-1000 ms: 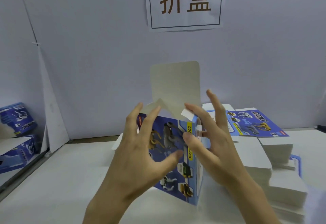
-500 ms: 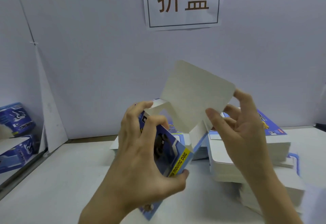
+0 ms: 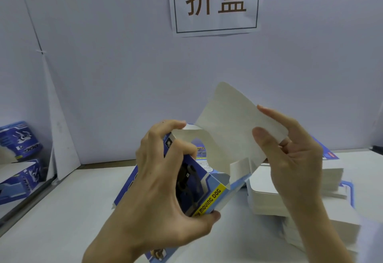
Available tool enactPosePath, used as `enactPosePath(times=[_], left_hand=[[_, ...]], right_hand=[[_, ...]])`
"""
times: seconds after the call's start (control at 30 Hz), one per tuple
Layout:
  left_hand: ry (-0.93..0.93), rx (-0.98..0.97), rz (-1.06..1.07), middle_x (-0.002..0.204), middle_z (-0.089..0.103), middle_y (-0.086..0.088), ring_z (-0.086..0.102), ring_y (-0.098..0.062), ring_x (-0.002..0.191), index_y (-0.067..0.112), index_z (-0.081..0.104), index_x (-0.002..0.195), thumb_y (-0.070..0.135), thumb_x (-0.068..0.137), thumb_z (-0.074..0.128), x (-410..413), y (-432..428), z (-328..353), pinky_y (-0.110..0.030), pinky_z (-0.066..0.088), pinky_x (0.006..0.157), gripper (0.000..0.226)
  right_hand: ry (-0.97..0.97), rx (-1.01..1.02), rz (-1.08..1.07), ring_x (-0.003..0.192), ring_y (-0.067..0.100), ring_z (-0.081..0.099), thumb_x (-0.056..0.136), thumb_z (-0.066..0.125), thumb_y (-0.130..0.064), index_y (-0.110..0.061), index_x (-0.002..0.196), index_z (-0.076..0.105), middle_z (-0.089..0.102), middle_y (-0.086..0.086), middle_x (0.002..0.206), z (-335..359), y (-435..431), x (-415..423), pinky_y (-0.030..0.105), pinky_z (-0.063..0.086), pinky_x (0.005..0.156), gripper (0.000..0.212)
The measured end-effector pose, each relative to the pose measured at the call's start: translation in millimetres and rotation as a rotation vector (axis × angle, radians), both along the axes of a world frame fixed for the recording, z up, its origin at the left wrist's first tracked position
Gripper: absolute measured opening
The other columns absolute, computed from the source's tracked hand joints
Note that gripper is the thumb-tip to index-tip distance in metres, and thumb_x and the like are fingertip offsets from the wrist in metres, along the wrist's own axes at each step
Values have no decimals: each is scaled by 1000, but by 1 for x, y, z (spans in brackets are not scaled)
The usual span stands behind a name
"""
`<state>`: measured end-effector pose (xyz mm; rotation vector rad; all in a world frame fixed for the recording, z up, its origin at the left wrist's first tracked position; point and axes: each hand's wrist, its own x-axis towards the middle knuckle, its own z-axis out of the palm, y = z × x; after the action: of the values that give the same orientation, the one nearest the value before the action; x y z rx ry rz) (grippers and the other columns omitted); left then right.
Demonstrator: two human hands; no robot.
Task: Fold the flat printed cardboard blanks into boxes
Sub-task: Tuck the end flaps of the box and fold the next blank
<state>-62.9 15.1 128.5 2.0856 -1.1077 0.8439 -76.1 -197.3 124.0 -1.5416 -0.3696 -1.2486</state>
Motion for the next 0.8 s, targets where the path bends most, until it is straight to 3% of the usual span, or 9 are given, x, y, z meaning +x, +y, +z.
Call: enactPosePath(times=[0.07, 0.13, 0.2, 0.27, 0.37, 0.53, 0.6, 0.67, 0.8], left_hand=[[-4, -5, -8, 139, 20, 14, 40, -27, 127, 35, 38, 107, 56, 48, 73, -2, -5, 2, -41, 47, 87, 71], [-27, 5, -5, 140, 21, 12, 34, -25, 133, 33, 41, 108, 55, 49, 73, -2, -9, 2, -46, 45, 92, 70], [-55, 16, 10, 141, 21, 12, 31, -24, 134, 33, 41, 107, 56, 49, 72, -4, -11, 0, -46, 43, 95, 70], [-114, 53, 41, 143, 23, 9, 28, -27, 137, 32, 41, 106, 55, 48, 73, -3, -13, -2, -45, 38, 99, 70], [-256, 142, 110, 143, 30, -1, 21, -32, 142, 28, 43, 104, 49, 45, 76, 1, -17, -5, -44, 26, 105, 71], [-299, 169, 107, 141, 33, -5, 22, -35, 141, 27, 44, 104, 46, 45, 77, 3, -19, -6, -44, 22, 107, 70], [-300, 171, 108, 141, 33, -6, 23, -35, 140, 27, 43, 103, 45, 44, 78, 4, -20, -6, -44, 24, 106, 71], [-307, 183, 120, 142, 33, -6, 25, -36, 139, 26, 43, 103, 45, 44, 80, 4, -20, -7, -46, 28, 104, 72], [-309, 174, 123, 142, 33, -6, 26, -36, 138, 25, 43, 101, 44, 47, 79, 5, -15, -6, -46, 27, 104, 68]], right_hand=[[-14, -98, -125, 51, 26, 45, 91, 60, -18, -50, 100, 68, 67, -5, 77, -3, -2, 2, 35, 40, 47, 34], [-10, -130, -172, 46, 20, 34, 93, 58, -14, -42, 100, 67, 59, 13, 70, -3, -3, 0, 26, 29, 44, 30], [-7, -108, -135, 45, 13, 31, 93, 57, -18, -40, 95, 69, 55, 19, 60, 0, -5, -6, 21, 26, 45, 25], [7, -4, 45, 56, 7, 52, 90, 58, -33, -36, 84, 72, 69, 4, 68, 7, -6, -12, 17, 37, 52, 15], [143, 233, 267, 72, 10, 67, 79, 60, -53, -25, 67, 71, 76, -2, 84, 14, -9, -13, 18, 48, 59, 32], [343, 390, 419, 69, 6, 64, 73, 61, -44, -34, 94, 78, 71, -5, 82, 14, -9, -10, 17, 51, 57, 29], [427, 388, 494, 72, 5, 67, 71, 63, -43, -30, 86, 80, 73, -7, 83, 12, -11, -9, 19, 54, 62, 26], [524, 372, 572, 78, 9, 68, 68, 66, -46, -27, 81, 80, 74, -4, 85, 9, -11, -8, 29, 55, 74, 27], [555, 122, 567, 83, 11, 67, 78, 69, -55, -27, 97, 77, 74, -1, 93, 7, -7, -7, 31, 56, 77, 35]])
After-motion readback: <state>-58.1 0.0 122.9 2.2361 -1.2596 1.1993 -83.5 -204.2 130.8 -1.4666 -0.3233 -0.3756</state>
